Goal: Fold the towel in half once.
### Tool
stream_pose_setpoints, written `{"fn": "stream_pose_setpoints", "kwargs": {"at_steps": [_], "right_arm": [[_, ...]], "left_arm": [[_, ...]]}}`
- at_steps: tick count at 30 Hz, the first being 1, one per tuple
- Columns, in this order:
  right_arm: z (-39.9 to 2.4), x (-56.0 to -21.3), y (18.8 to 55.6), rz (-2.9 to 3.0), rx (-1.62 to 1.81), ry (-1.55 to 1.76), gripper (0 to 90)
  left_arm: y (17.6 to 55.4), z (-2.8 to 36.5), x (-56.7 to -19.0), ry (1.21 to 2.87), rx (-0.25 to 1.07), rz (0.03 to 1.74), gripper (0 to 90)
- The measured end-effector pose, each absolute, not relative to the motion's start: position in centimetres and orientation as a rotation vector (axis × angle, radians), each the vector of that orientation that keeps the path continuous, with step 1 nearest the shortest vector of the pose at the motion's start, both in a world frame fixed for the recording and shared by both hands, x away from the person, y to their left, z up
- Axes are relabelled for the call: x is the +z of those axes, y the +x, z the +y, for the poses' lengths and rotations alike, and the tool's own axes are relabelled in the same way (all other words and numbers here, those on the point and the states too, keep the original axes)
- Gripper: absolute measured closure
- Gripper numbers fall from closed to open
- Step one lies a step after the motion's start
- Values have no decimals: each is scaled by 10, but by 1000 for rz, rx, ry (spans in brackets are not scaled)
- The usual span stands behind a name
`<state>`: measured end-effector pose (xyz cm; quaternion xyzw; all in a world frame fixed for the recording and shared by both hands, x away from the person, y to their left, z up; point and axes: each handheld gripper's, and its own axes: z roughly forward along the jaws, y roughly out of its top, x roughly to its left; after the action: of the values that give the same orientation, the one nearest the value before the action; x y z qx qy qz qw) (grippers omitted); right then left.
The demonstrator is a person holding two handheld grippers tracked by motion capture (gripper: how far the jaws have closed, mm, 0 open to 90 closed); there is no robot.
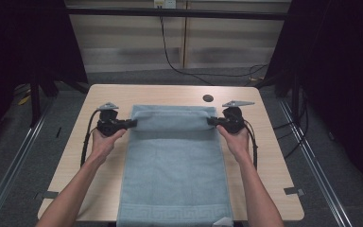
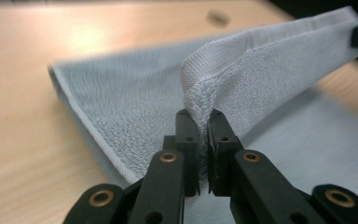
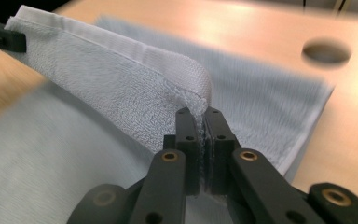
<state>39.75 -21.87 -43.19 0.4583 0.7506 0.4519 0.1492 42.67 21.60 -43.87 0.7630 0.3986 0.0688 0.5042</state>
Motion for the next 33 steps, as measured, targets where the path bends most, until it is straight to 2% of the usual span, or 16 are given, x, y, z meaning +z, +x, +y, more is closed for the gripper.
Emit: {"fn": "stream_pose_setpoints", "kwargs": {"at_steps": [2, 5, 12, 17, 22, 29, 33], "right_arm": [[-219, -409, 392, 2124, 1344, 1276, 868], [-220, -379, 375, 2089, 1412, 1198, 868], [-220, -336, 340, 2065, 1438, 1086, 868], [-224, -313, 305, 2034, 1497, 992, 868], [-224, -338, 266, 2103, 1481, 984, 867], [-220, -419, 211, 2281, 1377, 1071, 861], [-228, -436, 186, 2355, 1360, 1078, 823]], "left_arm": [[416, 223, -420, 1757, 161, 952, 854], [399, 229, -397, 1744, 193, 877, 855], [358, 236, -340, 1743, 257, 728, 854], [324, 240, -333, 1743, 219, 688, 854], [288, 245, -373, 1818, 164, 711, 850], [253, 245, -440, 1907, 11, 733, 846], [235, 247, -462, 1960, -30, 713, 818]]}}
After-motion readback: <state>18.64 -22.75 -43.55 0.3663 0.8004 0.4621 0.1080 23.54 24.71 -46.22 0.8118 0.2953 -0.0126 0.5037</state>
